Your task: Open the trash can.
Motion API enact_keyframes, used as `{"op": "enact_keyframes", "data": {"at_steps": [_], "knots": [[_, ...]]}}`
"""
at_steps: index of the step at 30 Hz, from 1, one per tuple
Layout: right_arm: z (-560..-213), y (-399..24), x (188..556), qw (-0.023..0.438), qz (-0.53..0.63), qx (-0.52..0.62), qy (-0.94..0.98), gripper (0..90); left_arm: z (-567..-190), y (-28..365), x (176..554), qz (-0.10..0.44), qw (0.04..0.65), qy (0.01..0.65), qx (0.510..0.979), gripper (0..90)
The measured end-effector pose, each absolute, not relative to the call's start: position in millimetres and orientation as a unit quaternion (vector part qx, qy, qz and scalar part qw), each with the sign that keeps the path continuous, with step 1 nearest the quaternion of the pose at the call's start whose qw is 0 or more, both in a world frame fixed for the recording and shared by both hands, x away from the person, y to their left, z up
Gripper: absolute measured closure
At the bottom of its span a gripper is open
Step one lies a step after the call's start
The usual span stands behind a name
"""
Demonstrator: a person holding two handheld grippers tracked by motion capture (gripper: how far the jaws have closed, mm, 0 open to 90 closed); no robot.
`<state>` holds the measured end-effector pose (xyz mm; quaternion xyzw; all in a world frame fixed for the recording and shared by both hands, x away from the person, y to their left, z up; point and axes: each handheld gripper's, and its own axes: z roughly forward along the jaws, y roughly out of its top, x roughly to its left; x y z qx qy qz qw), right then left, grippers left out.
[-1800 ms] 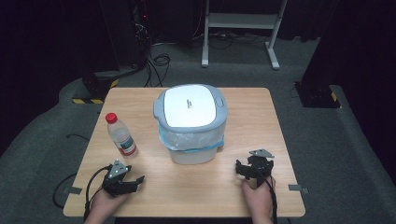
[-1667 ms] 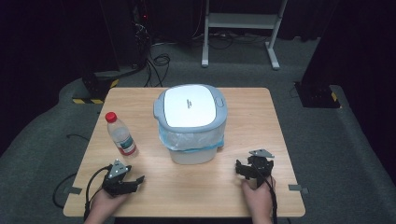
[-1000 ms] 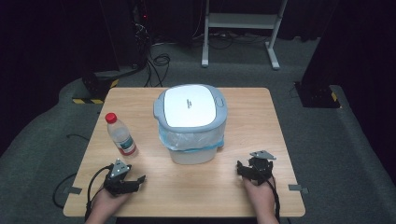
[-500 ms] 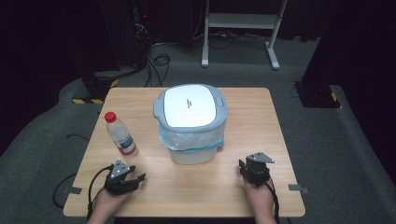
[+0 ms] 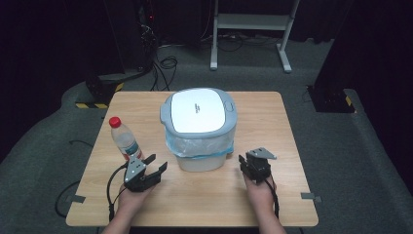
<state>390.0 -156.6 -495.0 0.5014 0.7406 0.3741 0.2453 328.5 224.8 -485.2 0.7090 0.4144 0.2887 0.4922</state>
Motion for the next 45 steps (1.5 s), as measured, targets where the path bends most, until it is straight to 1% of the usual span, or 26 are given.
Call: {"op": "enact_keyframes", "data": {"at_steps": [3,5,6,8,10,16,18,23,27,29,32,33,34,35,36,37,38,41,43,45], "knots": [[-487.9,-146.1,409.1,0.256,0.369,0.492,0.746,74.2,-482.4,215.6,341.9,0.294,0.482,0.427,0.706,53.9],[-482.7,-138.8,424.9,0.265,0.371,0.486,0.745,76.4,-480.0,211.5,351.1,0.298,0.477,0.441,0.699,64.5],[-480.7,-136.2,431.5,0.269,0.373,0.487,0.743,78.0,-479.2,210.4,353.6,0.298,0.477,0.443,0.698,68.1],[-478.4,-133.2,442.0,0.270,0.379,0.489,0.738,80.9,-477.6,207.4,357.6,0.300,0.480,0.447,0.692,73.6],[-479.0,-128.5,452.9,0.267,0.381,0.484,0.741,83.7,-477.0,205.3,359.9,0.300,0.480,0.448,0.692,75.6],[-490.9,-120.9,466.3,0.249,0.359,0.483,0.759,88.9,-478.0,199.4,365.5,0.284,0.483,0.447,0.697,76.5],[-494.9,-119.4,466.6,0.239,0.354,0.482,0.765,89.6,-478.0,198.0,366.4,0.286,0.482,0.448,0.696,78.9],[-496.7,-120.3,464.2,0.232,0.355,0.479,0.769,89.6,-479.7,196.7,369.0,0.276,0.496,0.459,0.683,81.8],[-498.5,-121.4,458.4,0.236,0.355,0.475,0.770,89.9,-480.5,195.9,372.2,0.276,0.498,0.459,0.682,85.9],[-499.7,-122.2,453.5,0.240,0.354,0.470,0.772,90.0,-481.0,198.0,376.1,0.278,0.493,0.453,0.689,86.7],[-500.6,-123.9,447.7,0.243,0.355,0.463,0.775,90.0,-482.3,193.7,383.0,0.272,0.501,0.458,0.682,87.0],[-500.9,-124.3,444.5,0.236,0.358,0.457,0.779,90.0,-482.3,193.3,384.1,0.272,0.501,0.459,0.681,88.1],[-501.3,-123.4,443.0,0.228,0.364,0.453,0.781,90.0,-482.3,194.1,385.1,0.272,0.499,0.461,0.682,87.9],[-500.7,-121.0,440.3,0.236,0.359,0.444,0.786,90.0,-482.3,196.9,385.5,0.273,0.493,0.460,0.686,86.0],[-498.8,-118.6,438.8,0.245,0.350,0.439,0.790,90.0,-482.4,198.1,384.8,0.271,0.490,0.463,0.687,82.9],[-497.0,-118.1,439.3,0.242,0.349,0.441,0.791,90.0,-482.7,199.4,382.1,0.273,0.489,0.464,0.686,80.0],[-495.6,-118.6,440.4,0.238,0.356,0.444,0.787,90.0,-483.2,199.6,377.6,0.275,0.491,0.466,0.683,79.8],[-491.1,-120.2,446.7,0.251,0.361,0.451,0.776,89.8,-483.8,196.2,361.8,0.287,0.489,0.461,0.683,79.5],[-491.3,-121.3,456.6,0.250,0.361,0.462,0.771,89.8,-484.2,192.8,352.8,0.296,0.486,0.455,0.685,78.5],[-492.9,-121.3,464.2,0.245,0.357,0.470,0.769,89.8,-484.2,189.3,343.5,0.294,0.494,0.458,0.678,78.3]]}}
